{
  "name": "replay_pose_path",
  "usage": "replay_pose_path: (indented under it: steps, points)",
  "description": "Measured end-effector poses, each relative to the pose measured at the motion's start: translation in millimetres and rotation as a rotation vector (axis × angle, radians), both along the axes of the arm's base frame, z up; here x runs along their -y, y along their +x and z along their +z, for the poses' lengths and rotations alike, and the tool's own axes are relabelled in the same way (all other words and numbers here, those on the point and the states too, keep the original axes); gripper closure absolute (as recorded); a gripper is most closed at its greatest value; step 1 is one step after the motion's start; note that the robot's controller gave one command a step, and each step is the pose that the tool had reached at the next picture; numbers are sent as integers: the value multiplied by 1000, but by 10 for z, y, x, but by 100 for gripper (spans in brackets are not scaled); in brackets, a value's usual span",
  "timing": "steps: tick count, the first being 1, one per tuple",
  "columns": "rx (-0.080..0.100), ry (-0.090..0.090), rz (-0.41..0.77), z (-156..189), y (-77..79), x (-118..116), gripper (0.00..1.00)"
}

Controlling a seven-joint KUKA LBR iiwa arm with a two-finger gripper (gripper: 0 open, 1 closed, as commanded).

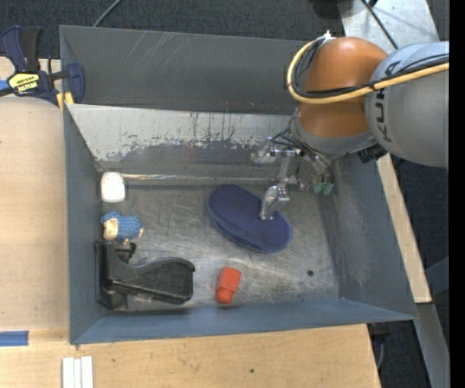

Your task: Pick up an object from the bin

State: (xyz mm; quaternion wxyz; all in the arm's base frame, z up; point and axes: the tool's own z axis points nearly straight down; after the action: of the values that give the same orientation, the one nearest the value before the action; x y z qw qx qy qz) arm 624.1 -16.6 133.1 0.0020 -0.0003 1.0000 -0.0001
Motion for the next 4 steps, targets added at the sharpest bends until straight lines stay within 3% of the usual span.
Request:
replay_pose_path:
  steps: [1, 2, 3, 4]
  points:
    - [12, -3, 898, -534, -215, 63, 0]
    - [13, -4, 896, -522, -209, 67, 100]
    - [8, -6, 961, 746, -409, -188, 100]
    - [4, -4, 975, 793, 27, -208, 100]
